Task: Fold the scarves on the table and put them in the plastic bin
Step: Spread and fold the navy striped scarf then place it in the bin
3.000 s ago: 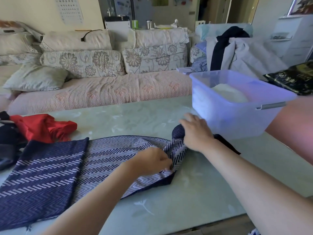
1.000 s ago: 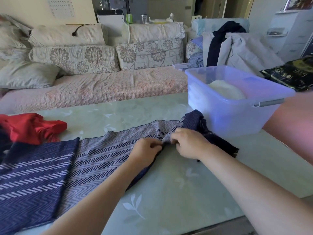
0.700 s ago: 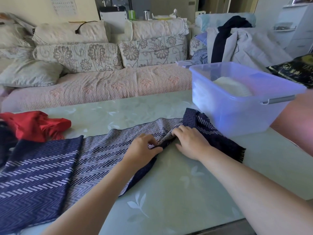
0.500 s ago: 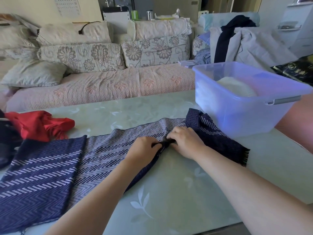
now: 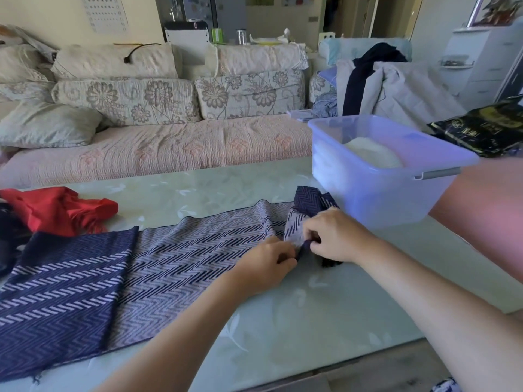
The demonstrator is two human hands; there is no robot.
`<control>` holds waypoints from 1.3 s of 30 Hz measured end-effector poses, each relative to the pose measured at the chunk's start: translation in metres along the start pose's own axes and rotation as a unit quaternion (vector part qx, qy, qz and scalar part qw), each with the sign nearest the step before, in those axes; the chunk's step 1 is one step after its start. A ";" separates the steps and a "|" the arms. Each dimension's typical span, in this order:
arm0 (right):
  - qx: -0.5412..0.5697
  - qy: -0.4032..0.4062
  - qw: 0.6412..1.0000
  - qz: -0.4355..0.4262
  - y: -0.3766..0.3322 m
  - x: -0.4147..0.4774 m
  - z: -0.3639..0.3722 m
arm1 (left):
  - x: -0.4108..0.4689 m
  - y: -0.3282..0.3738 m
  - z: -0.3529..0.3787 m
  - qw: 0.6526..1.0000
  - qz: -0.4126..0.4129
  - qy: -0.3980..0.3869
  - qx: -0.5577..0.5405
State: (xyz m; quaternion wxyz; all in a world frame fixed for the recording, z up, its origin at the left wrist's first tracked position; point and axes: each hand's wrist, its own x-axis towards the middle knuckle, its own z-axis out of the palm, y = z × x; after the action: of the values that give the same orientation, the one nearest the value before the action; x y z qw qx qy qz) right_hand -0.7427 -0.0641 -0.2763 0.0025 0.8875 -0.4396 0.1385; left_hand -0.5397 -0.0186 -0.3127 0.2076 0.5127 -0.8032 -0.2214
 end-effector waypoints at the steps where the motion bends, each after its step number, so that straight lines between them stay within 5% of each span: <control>1: -0.042 -0.057 0.997 0.017 -0.002 -0.008 -0.005 | -0.001 0.005 0.003 1.000 0.006 -0.015 0.001; 5: -0.156 -0.263 0.949 0.073 -0.018 -0.028 -0.019 | -0.008 0.019 0.009 0.994 -0.003 -0.102 -0.036; 7: -0.142 -0.304 0.936 0.102 -0.030 -0.031 -0.021 | -0.009 0.019 0.008 0.994 -0.014 -0.085 -0.062; 12: -0.067 -0.102 0.989 0.082 -0.046 -0.008 -0.015 | -0.004 -0.017 -0.007 0.991 -0.049 0.094 0.082; 14: 0.020 -0.058 0.995 0.085 -0.050 0.008 0.000 | -0.008 -0.032 -0.012 0.978 -0.100 0.008 0.182; 16: 0.061 -0.075 0.991 0.090 -0.049 0.024 0.022 | -0.012 -0.040 -0.011 0.964 -0.110 -0.123 0.209; 19: 0.095 -0.153 0.975 0.130 -0.037 0.043 0.050 | -0.015 -0.043 -0.003 0.960 -0.077 -0.167 0.210; 24: -0.023 -0.247 0.948 0.199 0.006 0.056 0.062 | -0.018 -0.046 0.010 0.960 -0.044 -0.160 0.226; 29: -0.112 -0.255 0.927 0.250 0.012 0.057 0.062 | -0.020 -0.050 0.014 0.982 -0.046 -0.090 0.161; 34: -0.148 -0.176 0.966 0.121 -0.019 0.042 0.054 | -0.027 -0.050 0.025 0.973 -0.036 0.062 0.221; 39: -0.027 -0.212 0.973 0.089 -0.049 0.005 0.061 | -0.040 -0.037 0.030 0.973 -0.022 0.011 0.230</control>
State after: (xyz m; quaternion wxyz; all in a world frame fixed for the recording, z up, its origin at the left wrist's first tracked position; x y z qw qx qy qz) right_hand -0.6869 -0.0455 -0.3282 -0.0791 0.8537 -0.5105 -0.0650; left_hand -0.5142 0.0088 -0.3627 0.0881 0.5663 -0.8190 -0.0294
